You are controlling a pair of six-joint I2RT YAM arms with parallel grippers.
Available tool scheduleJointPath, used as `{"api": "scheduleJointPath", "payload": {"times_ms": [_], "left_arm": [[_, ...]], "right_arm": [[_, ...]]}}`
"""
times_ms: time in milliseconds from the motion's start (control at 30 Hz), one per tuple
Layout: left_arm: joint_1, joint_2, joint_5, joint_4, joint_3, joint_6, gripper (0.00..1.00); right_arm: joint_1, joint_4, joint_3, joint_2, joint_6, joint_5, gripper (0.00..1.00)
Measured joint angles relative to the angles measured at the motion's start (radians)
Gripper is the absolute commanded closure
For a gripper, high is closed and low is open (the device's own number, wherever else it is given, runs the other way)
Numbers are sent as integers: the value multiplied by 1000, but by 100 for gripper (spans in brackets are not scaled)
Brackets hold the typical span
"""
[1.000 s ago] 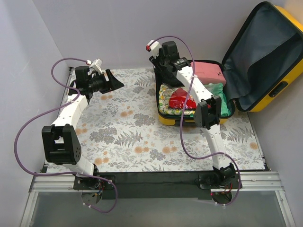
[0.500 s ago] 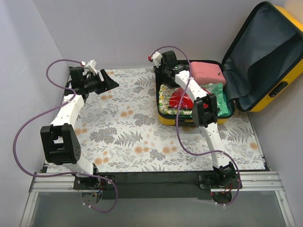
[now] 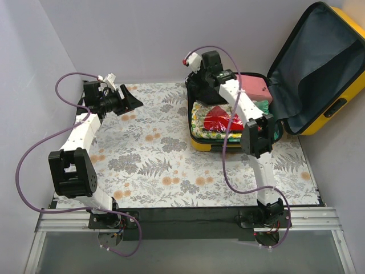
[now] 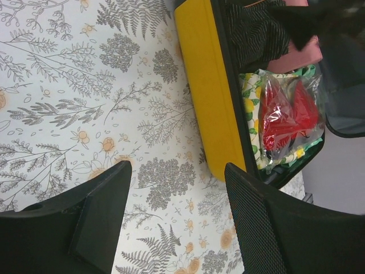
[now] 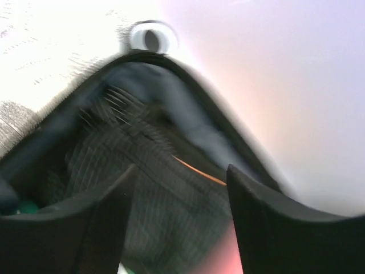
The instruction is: Pack the luggage
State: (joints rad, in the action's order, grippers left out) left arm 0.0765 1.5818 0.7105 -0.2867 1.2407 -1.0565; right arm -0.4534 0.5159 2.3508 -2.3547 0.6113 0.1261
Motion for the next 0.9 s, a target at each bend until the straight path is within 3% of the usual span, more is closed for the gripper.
{"api": "scheduleJointPath", "payload": {"times_ms": [33, 133, 300, 400, 633, 900], "left_arm": [[0, -2, 5, -1, 2, -3, 35], [0, -10, 17, -6, 10, -8, 34], [0, -65, 39, -11, 16, -14, 34], [0, -112, 57, -12, 16, -26, 34], [0, -180, 96, -1, -26, -68, 34], [0, -185, 123, 6, -72, -115, 34]], "right_arm": [[0, 4, -27, 63, 23, 20, 15], [1, -28, -123, 280, 104, 93, 11], [6, -127, -235, 607, 277, 272, 10], [34, -164, -262, 715, 386, 369, 10], [187, -208, -299, 768, 608, 522, 10], [376, -241, -324, 761, 724, 534, 13]]}}
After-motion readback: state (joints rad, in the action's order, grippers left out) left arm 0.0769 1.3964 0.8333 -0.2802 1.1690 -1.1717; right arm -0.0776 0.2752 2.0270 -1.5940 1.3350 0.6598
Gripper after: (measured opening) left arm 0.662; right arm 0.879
